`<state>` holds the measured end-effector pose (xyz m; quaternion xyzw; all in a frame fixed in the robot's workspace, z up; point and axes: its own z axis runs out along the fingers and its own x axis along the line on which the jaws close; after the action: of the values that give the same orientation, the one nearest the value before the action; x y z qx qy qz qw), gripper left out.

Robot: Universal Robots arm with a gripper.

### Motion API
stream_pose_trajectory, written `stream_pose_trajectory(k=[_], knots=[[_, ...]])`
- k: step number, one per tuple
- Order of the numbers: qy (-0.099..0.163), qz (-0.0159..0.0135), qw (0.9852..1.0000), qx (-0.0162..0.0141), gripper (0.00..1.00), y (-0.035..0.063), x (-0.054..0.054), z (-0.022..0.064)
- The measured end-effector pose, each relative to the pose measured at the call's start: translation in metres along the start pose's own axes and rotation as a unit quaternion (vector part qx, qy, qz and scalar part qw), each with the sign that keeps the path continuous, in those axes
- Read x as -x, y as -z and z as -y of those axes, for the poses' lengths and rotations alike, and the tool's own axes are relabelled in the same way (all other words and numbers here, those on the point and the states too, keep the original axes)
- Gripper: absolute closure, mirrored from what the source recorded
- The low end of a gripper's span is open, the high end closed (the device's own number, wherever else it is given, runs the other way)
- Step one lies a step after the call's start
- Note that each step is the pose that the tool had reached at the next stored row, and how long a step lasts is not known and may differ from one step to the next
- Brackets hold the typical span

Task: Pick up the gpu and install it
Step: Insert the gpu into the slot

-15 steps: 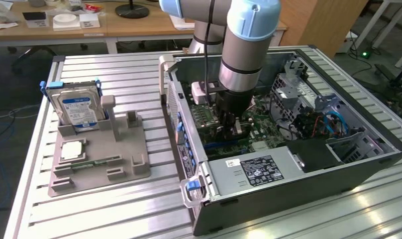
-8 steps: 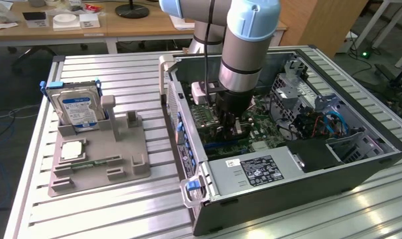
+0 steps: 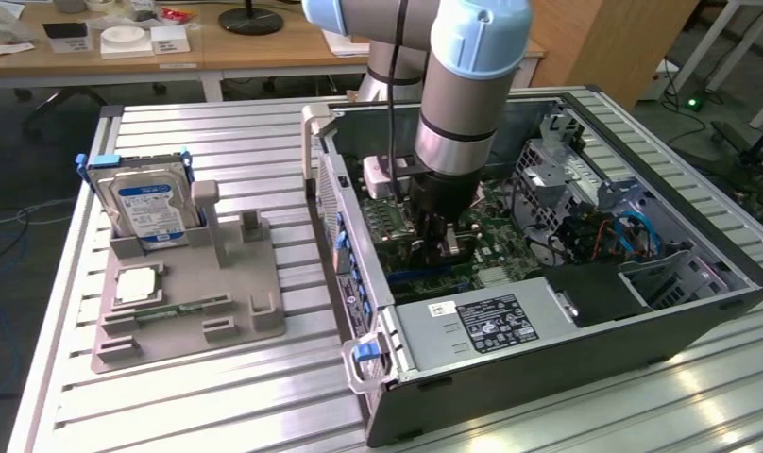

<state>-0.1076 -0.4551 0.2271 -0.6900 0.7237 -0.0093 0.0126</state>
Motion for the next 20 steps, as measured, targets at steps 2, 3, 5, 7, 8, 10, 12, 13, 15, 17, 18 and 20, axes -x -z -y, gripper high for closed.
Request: stream_pose_trajectory(k=[2,3,5,7,8,10,12,13,15,17,18,20], knots=[[0.0,0.0,1.0,0.0,0.72,-0.0002,0.0,0.0],[0.0,0.0,1.0,0.0,0.72,-0.0003,0.0,0.0],[0.0,0.0,1.0,0.0,0.72,-0.0005,0.0,0.0],[0.0,0.0,1.0,0.0,0.72,-0.0007,0.0,0.0],[0.0,0.0,1.0,0.0,0.72,-0.0008,0.0,0.0],[0.0,0.0001,1.0,0.0,0.72,-0.0012,-0.0004,0.0],[0.0,0.0001,1.0,0.0,0.72,-0.0015,-0.0011,0.0],[0.0,0.0002,1.0,0.0,0.72,-0.0018,-0.0013,0.0],[0.0,0.0,1.0,0.0001,0.72,-0.002,-0.0015,0.0],[0.0,-0.0001,1.0,0.0001,0.72,-0.0021,-0.0016,0.0],[0.0,-0.0001,1.0,0.0001,0.72,-0.0022,-0.0016,0.0],[0.0,0.0,1.0,0.0001,0.72,-0.0023,-0.0015,0.0]])
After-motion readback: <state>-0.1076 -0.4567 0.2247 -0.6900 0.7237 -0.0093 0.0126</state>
